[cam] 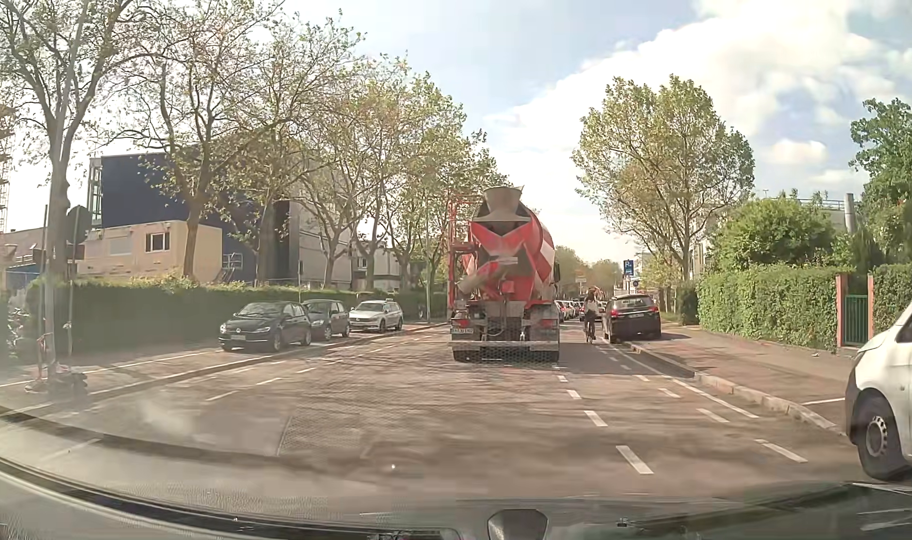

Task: Follow the waypoints while adhering to traffic rules and regulations

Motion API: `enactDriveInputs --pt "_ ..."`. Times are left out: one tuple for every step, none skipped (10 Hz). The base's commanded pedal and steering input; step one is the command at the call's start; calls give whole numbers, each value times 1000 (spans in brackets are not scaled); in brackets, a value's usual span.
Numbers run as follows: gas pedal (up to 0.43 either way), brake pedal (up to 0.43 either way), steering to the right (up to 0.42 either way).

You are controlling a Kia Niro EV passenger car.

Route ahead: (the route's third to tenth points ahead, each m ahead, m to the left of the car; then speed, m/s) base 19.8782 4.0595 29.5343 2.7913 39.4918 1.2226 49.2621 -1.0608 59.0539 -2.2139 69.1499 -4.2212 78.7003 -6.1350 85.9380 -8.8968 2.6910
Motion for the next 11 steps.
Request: enactDriveInputs --pt "0 0 29" --pt "0 0 29" --pt "0 0 26" --pt "0 0 24" --pt "0 0 22" --pt "0 0 22" --pt "0 0 22" --pt "0 0 20" --pt "0 0 20" --pt "0 0 20" --pt "0 0 19"
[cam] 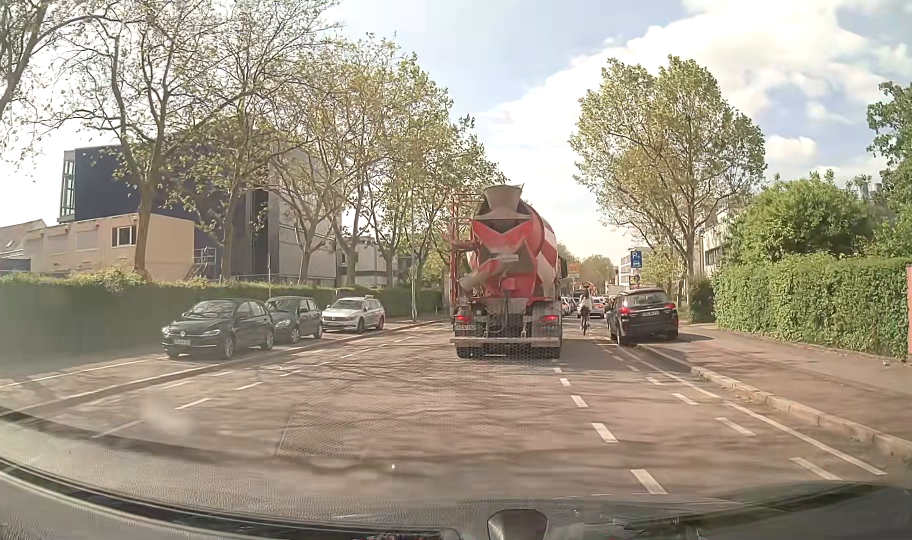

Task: Follow the waypoints while adhering to traffic rules and regulations

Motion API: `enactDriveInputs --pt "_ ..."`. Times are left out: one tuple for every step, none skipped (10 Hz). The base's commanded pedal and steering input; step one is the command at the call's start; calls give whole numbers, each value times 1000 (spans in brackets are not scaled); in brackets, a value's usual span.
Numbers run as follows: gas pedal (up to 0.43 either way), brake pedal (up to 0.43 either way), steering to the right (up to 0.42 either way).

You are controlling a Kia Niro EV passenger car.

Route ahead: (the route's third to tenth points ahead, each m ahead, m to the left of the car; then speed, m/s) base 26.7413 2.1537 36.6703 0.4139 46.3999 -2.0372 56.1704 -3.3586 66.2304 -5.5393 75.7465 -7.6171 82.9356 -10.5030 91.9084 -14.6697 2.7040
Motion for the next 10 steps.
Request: enactDriveInputs --pt "0 0 20" --pt "0 0 19" --pt "0 0 20" --pt "0 0 20" --pt "0 0 21" --pt "0 0 24" --pt "0 12 25" --pt "0 67 25" --pt "0 116 25" --pt "0 134 25"
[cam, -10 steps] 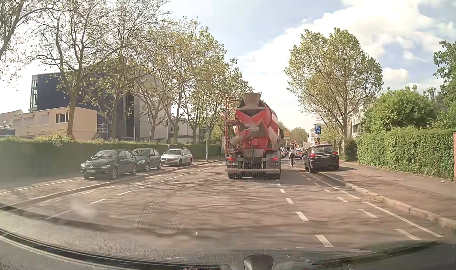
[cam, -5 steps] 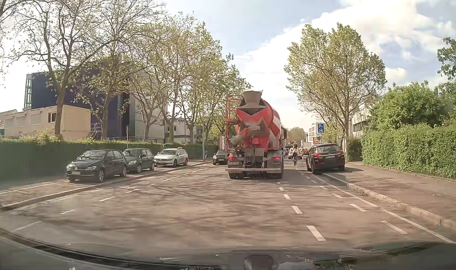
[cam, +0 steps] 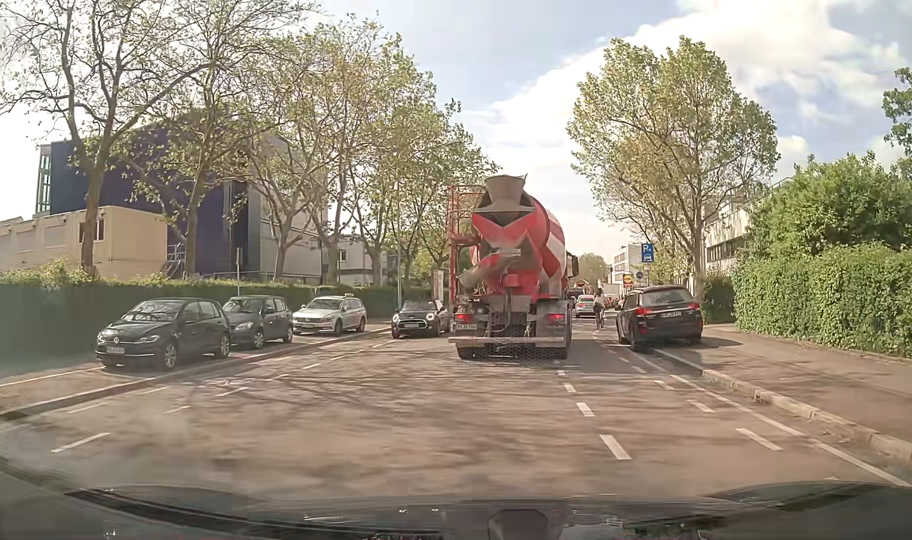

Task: Follow the waypoints while adhering to traffic rules and regulations

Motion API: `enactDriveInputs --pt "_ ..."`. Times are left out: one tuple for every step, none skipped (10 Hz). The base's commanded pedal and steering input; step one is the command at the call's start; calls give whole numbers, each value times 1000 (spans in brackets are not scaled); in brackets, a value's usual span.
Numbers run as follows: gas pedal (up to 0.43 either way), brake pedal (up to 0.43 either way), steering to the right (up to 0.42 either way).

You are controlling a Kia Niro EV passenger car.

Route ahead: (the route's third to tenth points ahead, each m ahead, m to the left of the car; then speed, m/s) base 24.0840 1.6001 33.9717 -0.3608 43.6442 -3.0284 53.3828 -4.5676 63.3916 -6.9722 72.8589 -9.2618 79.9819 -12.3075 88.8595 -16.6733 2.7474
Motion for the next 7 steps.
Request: enactDriveInputs --pt "0 146 25" --pt "0 159 25" --pt "0 171 25" --pt "0 177 24" --pt "0 189 20" --pt "0 201 16" --pt "0 213 14"
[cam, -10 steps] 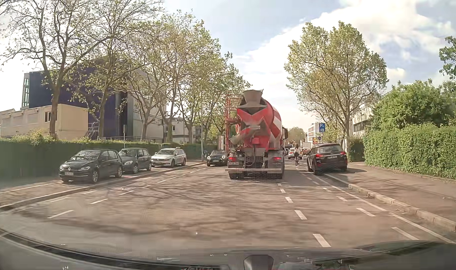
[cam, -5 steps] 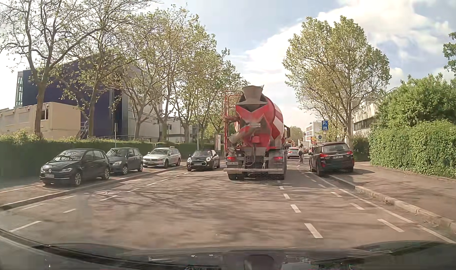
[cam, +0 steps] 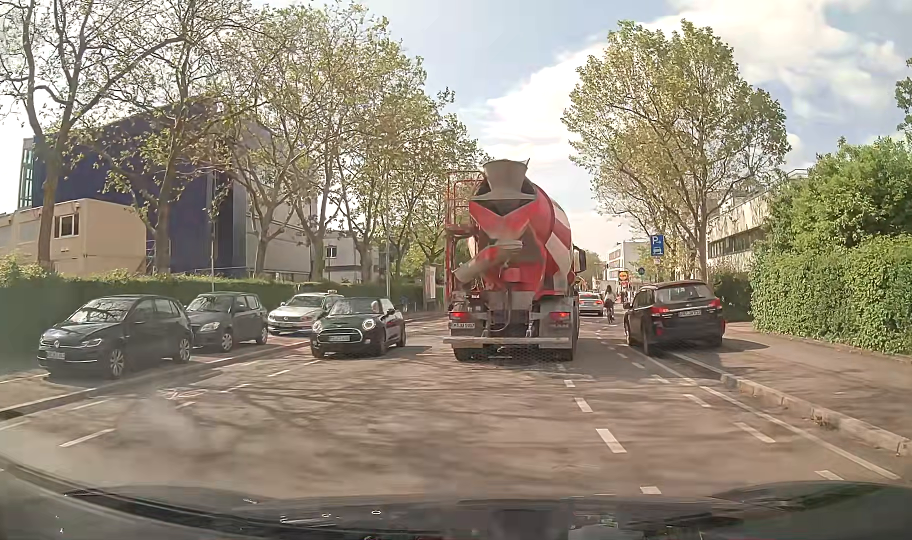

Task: Follow the waypoints while adhering to traffic rules and regulations

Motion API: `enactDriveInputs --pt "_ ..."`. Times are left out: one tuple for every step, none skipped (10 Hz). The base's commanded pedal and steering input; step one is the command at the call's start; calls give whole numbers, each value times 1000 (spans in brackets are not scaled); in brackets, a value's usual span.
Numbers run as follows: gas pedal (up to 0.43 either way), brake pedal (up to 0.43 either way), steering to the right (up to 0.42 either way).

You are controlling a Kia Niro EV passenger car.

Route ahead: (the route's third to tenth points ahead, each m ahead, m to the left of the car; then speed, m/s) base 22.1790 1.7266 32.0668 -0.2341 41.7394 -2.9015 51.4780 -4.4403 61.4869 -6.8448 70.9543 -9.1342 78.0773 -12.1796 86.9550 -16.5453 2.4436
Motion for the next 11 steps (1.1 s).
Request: enactDriveInputs --pt "0 220 13" --pt "0 220 13" --pt "0 220 13" --pt "0 213 13" --pt "0 220 13" --pt "0 220 13" --pt "0 213 13" --pt "0 220 13" --pt "0 213 14" --pt "0 213 14" --pt "0 177 12"
